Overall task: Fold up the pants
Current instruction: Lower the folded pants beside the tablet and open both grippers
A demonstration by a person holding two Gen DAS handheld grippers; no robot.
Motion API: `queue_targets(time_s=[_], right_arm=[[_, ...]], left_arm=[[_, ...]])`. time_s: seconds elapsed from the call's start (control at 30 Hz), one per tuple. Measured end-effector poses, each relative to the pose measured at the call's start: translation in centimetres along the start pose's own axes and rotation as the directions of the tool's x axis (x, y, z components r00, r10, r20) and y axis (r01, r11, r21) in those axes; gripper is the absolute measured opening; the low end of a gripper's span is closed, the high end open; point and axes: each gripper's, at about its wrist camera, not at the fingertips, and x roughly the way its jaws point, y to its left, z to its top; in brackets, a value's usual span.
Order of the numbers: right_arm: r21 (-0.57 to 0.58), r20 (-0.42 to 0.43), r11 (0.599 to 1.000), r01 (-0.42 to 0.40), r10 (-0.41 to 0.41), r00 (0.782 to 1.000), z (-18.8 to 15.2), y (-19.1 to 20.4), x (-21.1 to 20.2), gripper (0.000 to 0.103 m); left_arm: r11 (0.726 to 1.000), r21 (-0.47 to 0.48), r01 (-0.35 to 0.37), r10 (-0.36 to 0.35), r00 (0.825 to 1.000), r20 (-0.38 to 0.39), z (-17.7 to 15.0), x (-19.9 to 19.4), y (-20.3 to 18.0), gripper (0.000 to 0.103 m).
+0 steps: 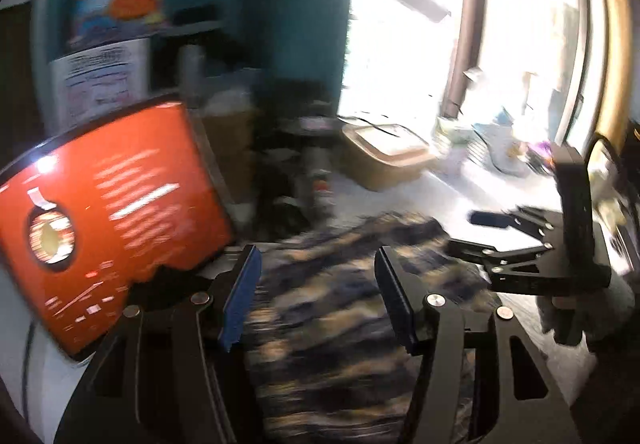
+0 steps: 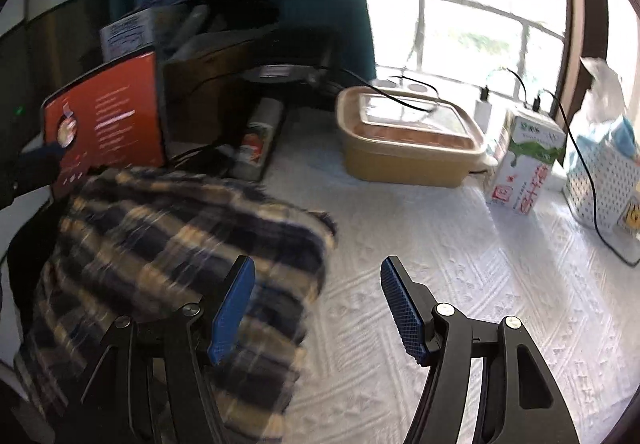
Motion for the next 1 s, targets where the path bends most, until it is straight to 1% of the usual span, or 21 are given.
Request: queue_targets(time_s=[0.03, 0.1, 0.2, 0.23, 0.3, 0.4, 0.47, 0.53, 0.6, 0.7, 0.77, 0.8, 0.83, 1.0], right_arm=[[-0.014, 0.000, 1.000, -0.004, 0.004, 1.000, -0.1, 0.4, -0.1, 0.067], [-0.036, -0.010, 0.999, -0.017, 0.016, 1.000, -0.2, 1.0, -0.1, 0.067], [-0.045, -0.031, 0.999, -0.023, 0.022, 0.999, -0.6, 1.2, 0.2, 0.067], [-0.047, -0.041, 0.999, -0.024, 0.022, 0.999, -0.8, 1.2, 0.3, 0.067], [-0.050, -0.061, 0.999, -0.019, 0.016, 0.998, -1.3, 1.1, 0.6, 0.067], [-0.048, -0.082, 0.999, -0.016, 0.012, 0.997, -2.2, 1.0, 0.8, 0.067], [-0.046, -0.097, 0.999, -0.016, 0.012, 0.995, -2.9, 0.9, 0.6, 0.067], [-0.045, -0.101, 0.999, -0.010, 0.005, 0.995, -3.2, 0.8, 0.3, 0.067], [-0.042, -0.100, 0.999, 0.000, -0.004, 0.995, -3.5, 0.6, -0.4, 0.067], [-0.024, -0.097, 1.000, 0.020, -0.022, 0.995, -4.2, 0.2, -1.7, 0.068], [-0.007, -0.094, 1.000, 0.030, -0.031, 0.995, -4.7, -0.2, -2.7, 0.068], [0.000, -0.093, 0.999, 0.035, -0.035, 0.995, -5.0, -0.4, -3.2, 0.068], [0.007, -0.089, 0.999, 0.042, -0.041, 0.995, -5.4, -0.5, -3.9, 0.068], [0.033, -0.078, 0.997, 0.066, -0.063, 0.995, -6.9, -1.2, -6.5, 0.068]], left_arm=[[1.000, 0.015, 0.004, -0.004, 1.000, -0.025, -0.1, 0.8, -0.4, 0.059], [1.000, 0.019, 0.012, -0.009, 0.994, -0.107, -0.5, 3.2, -0.2, 0.059], [0.999, -0.019, -0.026, 0.022, 0.982, -0.186, -1.5, 5.6, 1.1, 0.059], [0.999, -0.038, -0.025, 0.017, 0.981, -0.195, -1.8, 5.9, 1.6, 0.059], [0.999, -0.048, -0.013, 0.004, 0.982, -0.186, -2.2, 6.0, 1.9, 0.059], [0.999, -0.013, -0.032, 0.029, 0.983, -0.179, -2.6, 5.9, 1.4, 0.059], [0.999, -0.027, -0.037, 0.032, 0.985, -0.172, -2.8, 5.7, 1.7, 0.059], [0.998, -0.047, -0.039, 0.032, 0.988, -0.149, -2.7, 5.2, 1.6, 0.059], [0.997, -0.054, -0.063, 0.057, 0.992, -0.116, -2.7, 4.0, 1.1, 0.059], [0.993, -0.064, -0.095, 0.089, 0.992, -0.089, -3.1, 2.3, 0.2, 0.060], [0.992, -0.078, -0.098, 0.093, 0.993, -0.067, -3.5, 1.0, -0.4, 0.070], [0.991, -0.090, -0.095, 0.091, 0.995, -0.052, -3.8, 0.2, -0.9, 0.079], [0.991, -0.096, -0.094, 0.090, 0.995, -0.043, -3.9, -0.3, -1.2, 0.083], [0.991, -0.110, -0.080, 0.079, 0.997, -0.014, -5.1, -2.3, -3.7, 0.085]])
